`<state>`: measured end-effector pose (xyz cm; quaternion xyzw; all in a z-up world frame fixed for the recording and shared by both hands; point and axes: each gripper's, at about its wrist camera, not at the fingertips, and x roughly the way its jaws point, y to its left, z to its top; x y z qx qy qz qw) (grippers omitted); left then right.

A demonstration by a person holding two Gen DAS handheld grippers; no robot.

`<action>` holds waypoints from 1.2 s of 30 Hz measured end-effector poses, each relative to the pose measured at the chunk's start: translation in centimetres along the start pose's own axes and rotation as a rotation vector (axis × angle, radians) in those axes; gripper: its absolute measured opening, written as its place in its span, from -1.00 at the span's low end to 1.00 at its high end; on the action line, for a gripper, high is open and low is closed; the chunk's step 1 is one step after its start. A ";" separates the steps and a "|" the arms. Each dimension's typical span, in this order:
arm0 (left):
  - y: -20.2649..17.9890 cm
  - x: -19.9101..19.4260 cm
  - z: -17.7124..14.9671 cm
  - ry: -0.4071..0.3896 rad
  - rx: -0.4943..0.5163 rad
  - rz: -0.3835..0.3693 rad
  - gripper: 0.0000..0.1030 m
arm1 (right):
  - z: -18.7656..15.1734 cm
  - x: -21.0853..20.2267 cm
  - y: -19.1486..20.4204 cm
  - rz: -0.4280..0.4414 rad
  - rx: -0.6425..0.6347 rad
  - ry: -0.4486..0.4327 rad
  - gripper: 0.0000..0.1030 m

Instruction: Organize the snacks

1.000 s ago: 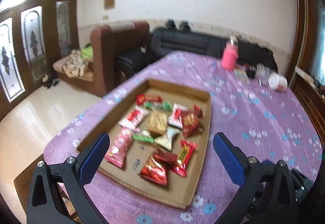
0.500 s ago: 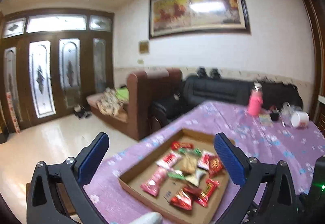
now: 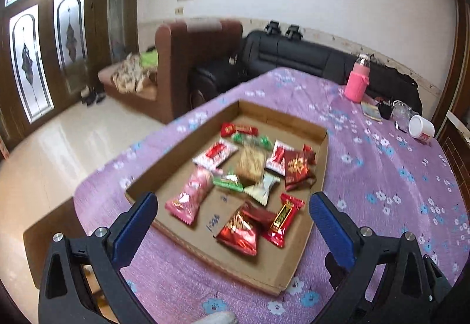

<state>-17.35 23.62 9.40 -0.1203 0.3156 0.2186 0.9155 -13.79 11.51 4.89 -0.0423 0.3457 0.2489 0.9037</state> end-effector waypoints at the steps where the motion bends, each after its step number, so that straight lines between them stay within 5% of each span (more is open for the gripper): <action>1: 0.1 0.2 -0.1 0.015 -0.008 -0.005 1.00 | 0.0 0.1 0.1 -0.001 -0.002 0.002 0.44; 36: 0.8 2.6 -0.8 0.128 -0.040 -0.051 1.00 | -0.3 0.8 1.0 0.000 -0.024 0.023 0.46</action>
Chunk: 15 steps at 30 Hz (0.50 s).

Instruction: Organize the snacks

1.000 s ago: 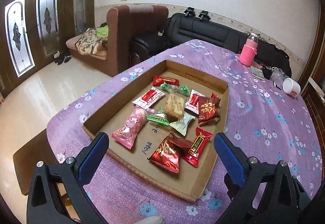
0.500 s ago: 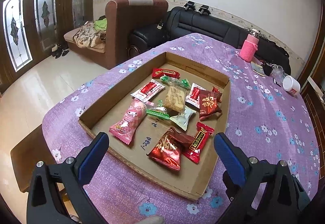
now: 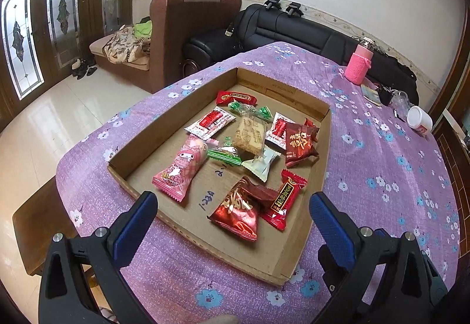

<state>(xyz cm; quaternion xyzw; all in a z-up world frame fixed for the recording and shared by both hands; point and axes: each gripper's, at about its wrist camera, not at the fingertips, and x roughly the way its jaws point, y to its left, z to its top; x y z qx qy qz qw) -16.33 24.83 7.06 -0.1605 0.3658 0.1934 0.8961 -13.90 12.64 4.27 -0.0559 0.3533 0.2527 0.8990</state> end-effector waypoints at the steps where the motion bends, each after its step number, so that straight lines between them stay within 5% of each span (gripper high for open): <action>1: 0.1 0.0 0.0 0.001 -0.002 -0.001 1.00 | 0.0 0.0 0.0 0.000 0.001 0.001 0.46; 15: 0.4 0.4 -0.1 0.024 -0.018 -0.012 1.00 | -0.1 0.2 0.2 0.004 -0.005 0.007 0.46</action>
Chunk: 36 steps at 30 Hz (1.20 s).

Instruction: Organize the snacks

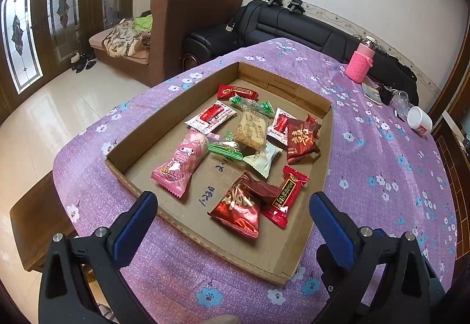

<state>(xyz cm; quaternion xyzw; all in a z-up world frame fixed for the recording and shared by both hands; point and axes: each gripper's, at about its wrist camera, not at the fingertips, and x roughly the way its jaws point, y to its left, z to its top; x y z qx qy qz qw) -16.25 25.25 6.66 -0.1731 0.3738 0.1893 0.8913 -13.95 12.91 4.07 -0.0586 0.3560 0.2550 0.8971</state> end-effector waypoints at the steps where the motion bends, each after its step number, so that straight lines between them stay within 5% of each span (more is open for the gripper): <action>1: 0.0 0.0 0.0 0.000 0.000 0.000 1.00 | 0.0 0.0 0.0 0.001 -0.001 0.000 0.46; 36: -0.1 -0.3 0.1 -0.005 0.000 -0.014 1.00 | 0.0 0.1 0.1 0.003 -0.003 -0.001 0.46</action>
